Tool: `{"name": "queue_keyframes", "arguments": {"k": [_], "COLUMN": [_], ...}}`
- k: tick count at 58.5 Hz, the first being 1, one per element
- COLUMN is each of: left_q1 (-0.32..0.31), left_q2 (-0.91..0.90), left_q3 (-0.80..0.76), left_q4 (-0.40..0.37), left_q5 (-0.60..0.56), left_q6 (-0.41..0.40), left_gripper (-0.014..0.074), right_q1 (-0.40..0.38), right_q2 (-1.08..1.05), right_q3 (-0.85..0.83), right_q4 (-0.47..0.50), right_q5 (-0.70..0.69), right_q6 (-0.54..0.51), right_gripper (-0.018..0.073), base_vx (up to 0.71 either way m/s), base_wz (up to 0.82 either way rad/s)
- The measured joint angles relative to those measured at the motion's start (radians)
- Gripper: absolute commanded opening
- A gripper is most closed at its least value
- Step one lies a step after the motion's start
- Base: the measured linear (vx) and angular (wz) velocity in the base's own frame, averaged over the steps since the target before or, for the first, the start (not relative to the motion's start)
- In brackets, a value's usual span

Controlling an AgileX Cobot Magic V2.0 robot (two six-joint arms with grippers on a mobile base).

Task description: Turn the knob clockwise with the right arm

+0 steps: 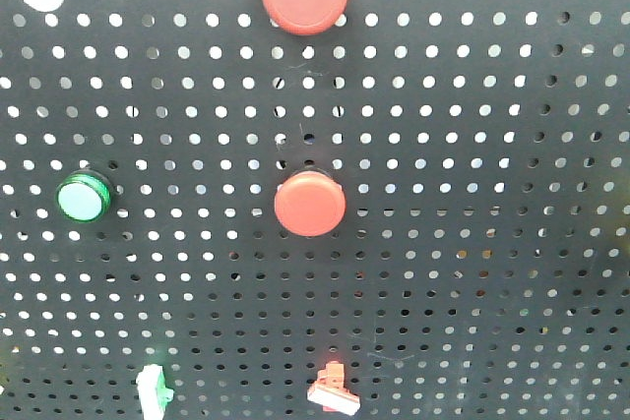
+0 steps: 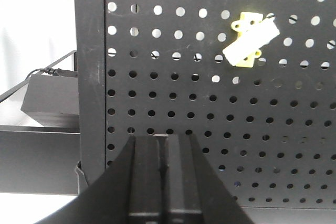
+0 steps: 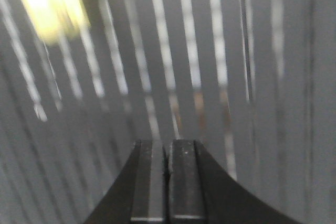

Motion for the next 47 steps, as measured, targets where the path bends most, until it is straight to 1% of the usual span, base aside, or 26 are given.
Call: {"name": "queue_keyframes", "arguments": {"k": [4, 7, 11, 14, 20, 25, 31, 37, 47], "left_q1": [0.0, 0.0, 0.0, 0.0, 0.0, 0.0, 0.0, 0.0, 0.0], "left_q2": [0.0, 0.0, 0.0, 0.0, 0.0, 0.0, 0.0, 0.0, 0.0], "left_q3": [0.0, 0.0, 0.0, 0.0, 0.0, 0.0, 0.0, 0.0, 0.0], "left_q4": [0.0, 0.0, 0.0, 0.0, 0.0, 0.0, 0.0, 0.0, 0.0], "left_q5": [0.0, 0.0, 0.0, 0.0, 0.0, 0.0, 0.0, 0.0, 0.0], "left_q6": [0.0, 0.0, 0.0, 0.0, 0.0, 0.0, 0.0, 0.0, 0.0], "left_gripper": [-0.0006, -0.0006, -0.0006, -0.0006, -0.0006, -0.0006, -0.0006, -0.0006, -0.0006], "right_q1": [0.0, -0.001, -0.008, -0.02, -0.045, -0.058, -0.062, -0.068, -0.106], "right_q2": [-0.002, -0.012, -0.045, -0.088, -0.177, -0.263, -0.326, -0.334, -0.334], "right_q3": [0.046, 0.075, 0.12, 0.155, 0.221, 0.264, 0.272, 0.272, 0.272], "right_q4": [-0.004, -0.029, -0.109, -0.184, -0.261, -0.281, -0.289, -0.29, -0.292], "right_q5": [-0.001, -0.001, 0.001, 0.001, 0.0, 0.005, 0.034, 0.057, 0.06], "right_q6": [0.0, 0.0, 0.007, 0.032, 0.081, 0.093, 0.101, 0.105, 0.111], "right_gripper": [-0.0009, -0.0009, -0.0009, -0.0009, -0.0009, -0.0009, -0.0009, -0.0009, -0.0009], "base_vx": [0.0, 0.0, 0.0, 0.0, 0.0, 0.0, 0.0, 0.0, 0.0], "base_wz": [0.0, 0.0, 0.0, 0.0, 0.0, 0.0, 0.0, 0.0, 0.0]}}
